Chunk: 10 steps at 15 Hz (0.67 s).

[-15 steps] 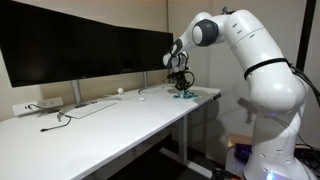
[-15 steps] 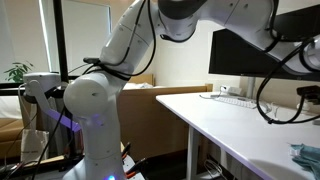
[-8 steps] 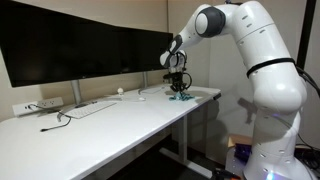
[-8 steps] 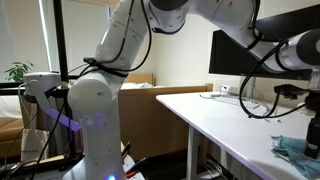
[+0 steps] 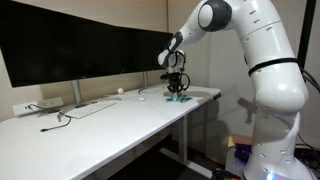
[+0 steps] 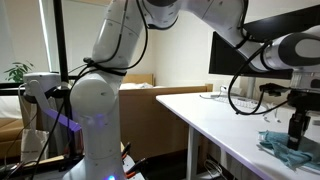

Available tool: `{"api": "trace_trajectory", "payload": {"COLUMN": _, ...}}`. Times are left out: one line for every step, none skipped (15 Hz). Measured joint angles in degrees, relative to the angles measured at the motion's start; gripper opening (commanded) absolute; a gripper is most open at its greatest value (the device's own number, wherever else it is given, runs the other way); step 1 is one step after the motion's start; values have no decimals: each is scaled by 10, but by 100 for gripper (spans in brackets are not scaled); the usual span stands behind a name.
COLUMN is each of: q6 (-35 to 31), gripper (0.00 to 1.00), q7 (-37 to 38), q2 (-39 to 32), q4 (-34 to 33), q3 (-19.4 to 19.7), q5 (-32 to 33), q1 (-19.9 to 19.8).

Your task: Use the blue towel to wipe the desk

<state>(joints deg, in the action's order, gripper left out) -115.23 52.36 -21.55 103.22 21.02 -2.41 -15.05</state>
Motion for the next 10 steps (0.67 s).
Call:
{"api": "trace_trajectory", "payload": {"q6": 1, "gripper": 7, "q7": 0, "q2": 0, "q4": -2, "q3": 0, "q5": 0, "q1": 0}}
{"api": "trace_trajectory", "payload": {"q6": 1, "gripper": 7, "q7": 0, "q2": 0, "q4": -3, "q3": 0, "q5": 0, "q1": -1}}
{"api": "trace_trajectory", "payload": {"q6": 1, "gripper": 7, "q7": 0, "q2": -2, "q4": -5, "q3": 0, "q5": 0, "q1": -2}}
{"api": "trace_trajectory", "payload": {"q6": 1, "gripper": 7, "q7": 0, "q2": -3, "q4": -6, "q3": 0, "q5": 0, "q1": -2}}
{"api": "trace_trajectory", "payload": {"q6": 1, "gripper": 7, "q7": 0, "q2": -4, "q4": -8, "q3": 0, "q5": 0, "q1": -2}}
{"api": "trace_trajectory", "payload": {"q6": 1, "gripper": 7, "q7": 0, "q2": -5, "q4": -9, "q3": 0, "q5": 0, "q1": -2}}
{"api": "trace_trajectory", "payload": {"q6": 1, "gripper": 7, "q7": 0, "q2": -6, "q4": -10, "q3": -2, "q5": 0, "q1": -1}}
{"api": "trace_trajectory", "payload": {"q6": 1, "gripper": 7, "q7": 0, "q2": -7, "q4": -12, "q3": -3, "q5": 0, "q1": -1}}
{"api": "trace_trajectory", "payload": {"q6": 0, "gripper": 7, "q7": 0, "q2": -7, "q4": -13, "q3": -5, "q5": 0, "q1": 0}}
{"api": "trace_trajectory", "payload": {"q6": 0, "gripper": 7, "q7": 0, "q2": -9, "q4": -16, "q3": -7, "q5": 0, "q1": 1}}
